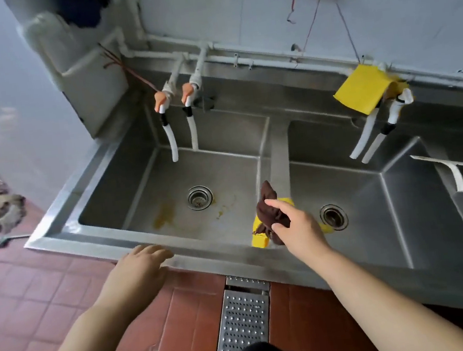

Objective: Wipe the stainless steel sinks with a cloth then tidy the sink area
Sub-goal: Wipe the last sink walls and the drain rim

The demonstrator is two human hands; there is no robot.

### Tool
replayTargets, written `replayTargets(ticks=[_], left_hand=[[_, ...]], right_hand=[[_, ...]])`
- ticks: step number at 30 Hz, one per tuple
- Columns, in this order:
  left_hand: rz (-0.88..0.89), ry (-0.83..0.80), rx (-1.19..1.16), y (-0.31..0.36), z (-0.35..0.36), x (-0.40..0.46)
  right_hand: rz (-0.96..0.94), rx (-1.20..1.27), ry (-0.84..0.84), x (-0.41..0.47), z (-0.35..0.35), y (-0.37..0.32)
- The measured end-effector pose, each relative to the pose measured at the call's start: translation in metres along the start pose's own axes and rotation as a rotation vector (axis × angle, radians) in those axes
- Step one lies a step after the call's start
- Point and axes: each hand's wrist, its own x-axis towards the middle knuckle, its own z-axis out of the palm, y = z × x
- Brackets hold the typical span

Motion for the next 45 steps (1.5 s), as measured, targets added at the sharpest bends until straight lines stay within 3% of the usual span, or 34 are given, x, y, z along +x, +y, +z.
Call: replayTargets(ticks=[9,17,21,26,34,45], left_hand=[[0.04,-0.059,-0.019,-0.079,-0.006,0.023],[0.05,-0.146,-0.013,-0.09,0.004,0.09],[0.034,-0.211,0.024,-0.103,0.005,0.138],[0.014,-0.304,0.024,-0.116,0.013,0.199],[0.035,-0.416,0.023,-0.135,0.057,0.272],[0.107,-0.512,0.099,-0.153,0.148,0.358]], right_hand=[[0.059,0.033,0.026,0.021,0.073,-0.054],[0.209,0.034,0.05,0.092,0.11,-0.04],[0.373,0.103,0.016,0.139,0.139,-0.027],[0.499,0.026,-0.009,0.183,0.17,-0.009],[0.68,-0.03,-0.267,0.23,0.229,0.024],[0.476,-0.412,-0.179,0.257,0.328,0.068]])
